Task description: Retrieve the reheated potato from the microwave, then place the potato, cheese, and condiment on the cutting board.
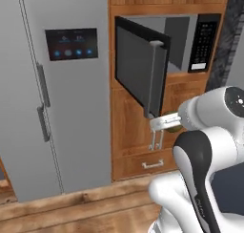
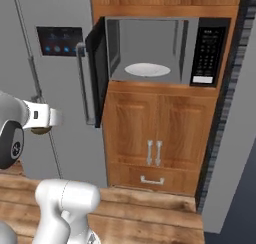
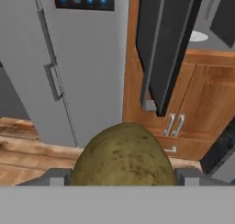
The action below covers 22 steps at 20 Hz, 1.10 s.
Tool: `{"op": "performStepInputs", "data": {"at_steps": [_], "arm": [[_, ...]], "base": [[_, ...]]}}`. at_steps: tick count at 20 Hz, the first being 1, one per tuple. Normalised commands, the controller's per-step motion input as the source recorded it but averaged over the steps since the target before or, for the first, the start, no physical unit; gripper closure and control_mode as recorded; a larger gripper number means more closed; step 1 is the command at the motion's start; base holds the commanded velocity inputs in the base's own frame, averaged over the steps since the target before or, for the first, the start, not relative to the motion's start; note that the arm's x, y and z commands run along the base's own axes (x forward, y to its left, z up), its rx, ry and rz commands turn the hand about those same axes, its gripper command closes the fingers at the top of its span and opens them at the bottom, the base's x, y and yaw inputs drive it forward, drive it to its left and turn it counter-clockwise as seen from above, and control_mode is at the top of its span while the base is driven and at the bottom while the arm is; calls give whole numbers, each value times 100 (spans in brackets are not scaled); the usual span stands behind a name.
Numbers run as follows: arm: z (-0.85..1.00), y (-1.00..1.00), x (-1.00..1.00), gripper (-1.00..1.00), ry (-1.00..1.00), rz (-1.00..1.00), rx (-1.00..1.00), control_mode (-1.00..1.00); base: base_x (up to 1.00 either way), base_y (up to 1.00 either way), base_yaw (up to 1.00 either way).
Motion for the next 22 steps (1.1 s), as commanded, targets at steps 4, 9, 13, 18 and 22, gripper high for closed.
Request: {"op": "performStepInputs", "data": {"at_steps": [4, 9, 13, 18, 22], "arm": [[0, 0, 0, 100, 0, 0, 0, 100], [0, 0, 0, 100, 0, 0, 0, 100], [0, 0, 0, 100, 0, 0, 0, 100], [0, 0, 0, 100, 0, 0, 0, 100], [0, 0, 0, 100, 0, 0, 0, 100]], "base": [[2, 87, -5], [46, 68, 0], [76, 44, 6], [45, 52, 12], [15, 89, 1]]}}
